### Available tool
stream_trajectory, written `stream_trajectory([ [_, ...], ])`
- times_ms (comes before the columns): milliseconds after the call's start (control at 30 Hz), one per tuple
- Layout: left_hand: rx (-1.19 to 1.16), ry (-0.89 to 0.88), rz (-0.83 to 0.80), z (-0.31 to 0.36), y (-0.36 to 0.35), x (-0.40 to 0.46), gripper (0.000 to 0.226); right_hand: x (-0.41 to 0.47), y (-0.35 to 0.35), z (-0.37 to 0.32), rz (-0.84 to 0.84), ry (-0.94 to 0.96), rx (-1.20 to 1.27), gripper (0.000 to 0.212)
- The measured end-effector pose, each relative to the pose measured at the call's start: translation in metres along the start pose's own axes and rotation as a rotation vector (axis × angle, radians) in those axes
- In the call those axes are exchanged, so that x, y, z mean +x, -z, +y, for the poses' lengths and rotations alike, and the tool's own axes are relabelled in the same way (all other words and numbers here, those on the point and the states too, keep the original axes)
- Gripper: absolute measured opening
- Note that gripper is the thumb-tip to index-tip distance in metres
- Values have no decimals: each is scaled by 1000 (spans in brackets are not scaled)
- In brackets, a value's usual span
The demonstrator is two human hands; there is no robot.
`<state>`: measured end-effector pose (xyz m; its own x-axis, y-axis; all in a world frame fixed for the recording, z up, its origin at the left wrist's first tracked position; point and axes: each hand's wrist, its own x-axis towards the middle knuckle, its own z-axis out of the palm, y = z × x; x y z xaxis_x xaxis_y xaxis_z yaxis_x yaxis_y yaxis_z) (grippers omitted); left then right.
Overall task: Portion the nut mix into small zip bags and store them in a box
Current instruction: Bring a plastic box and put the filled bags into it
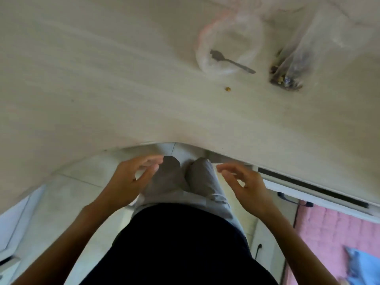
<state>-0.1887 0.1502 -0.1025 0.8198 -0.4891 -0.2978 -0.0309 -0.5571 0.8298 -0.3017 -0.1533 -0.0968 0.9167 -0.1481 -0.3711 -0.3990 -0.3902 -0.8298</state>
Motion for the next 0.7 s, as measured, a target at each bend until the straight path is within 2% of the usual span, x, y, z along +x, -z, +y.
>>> stream_trajectory([
  [200, -123, 205, 217, 57, 46, -66, 24, 6, 39, -121, -176, 33, -56, 13],
  [333, -190, 204, 380, 72, 62, -91, 31, 35, 38, -183, -259, 170, -143, 15],
  [467, -258, 232, 539, 58, 75, -116, 30, 61, 11, -224, -329, 275, -184, 14],
  [567, -293, 296, 646, 43, 81, -135, 22, 77, -20, -245, -413, 325, -189, 15],
  [700, -332, 392, 782, 37, 82, -161, 25, 90, -54, -267, -550, 377, -224, 15],
])
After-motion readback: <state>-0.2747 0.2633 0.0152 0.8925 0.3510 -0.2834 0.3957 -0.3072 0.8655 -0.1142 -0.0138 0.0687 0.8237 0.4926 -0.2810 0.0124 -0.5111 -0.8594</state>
